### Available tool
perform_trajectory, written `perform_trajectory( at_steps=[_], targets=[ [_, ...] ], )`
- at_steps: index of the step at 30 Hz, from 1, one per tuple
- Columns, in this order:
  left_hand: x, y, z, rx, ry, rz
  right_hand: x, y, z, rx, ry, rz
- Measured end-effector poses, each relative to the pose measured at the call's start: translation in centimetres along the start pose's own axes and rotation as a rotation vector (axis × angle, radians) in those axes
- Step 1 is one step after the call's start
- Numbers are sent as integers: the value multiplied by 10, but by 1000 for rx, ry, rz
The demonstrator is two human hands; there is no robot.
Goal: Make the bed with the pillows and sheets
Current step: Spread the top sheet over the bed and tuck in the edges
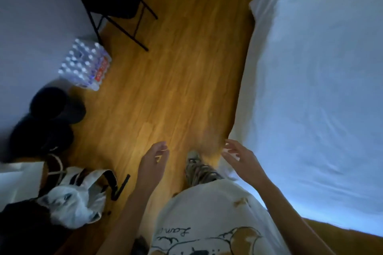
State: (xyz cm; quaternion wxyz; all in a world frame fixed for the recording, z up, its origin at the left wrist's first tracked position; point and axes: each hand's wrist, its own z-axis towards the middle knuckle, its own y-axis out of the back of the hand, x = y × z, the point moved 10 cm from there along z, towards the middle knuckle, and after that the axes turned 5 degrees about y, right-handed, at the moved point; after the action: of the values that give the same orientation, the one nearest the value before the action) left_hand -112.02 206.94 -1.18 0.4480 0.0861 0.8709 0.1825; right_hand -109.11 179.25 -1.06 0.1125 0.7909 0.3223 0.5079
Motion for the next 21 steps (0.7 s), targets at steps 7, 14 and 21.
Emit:
perform_trajectory(
  at_steps=[7,14,21],
  targets=[
    [-124,-10,157,101,-103,86,24,61,134,-147,-94,100],
    [-222,-12,288,119,-95,145,107,133,291,-167,-4,101],
    [-327,-13,434,170,-169,193,157,186,435,-200,-41,97]
  ],
)
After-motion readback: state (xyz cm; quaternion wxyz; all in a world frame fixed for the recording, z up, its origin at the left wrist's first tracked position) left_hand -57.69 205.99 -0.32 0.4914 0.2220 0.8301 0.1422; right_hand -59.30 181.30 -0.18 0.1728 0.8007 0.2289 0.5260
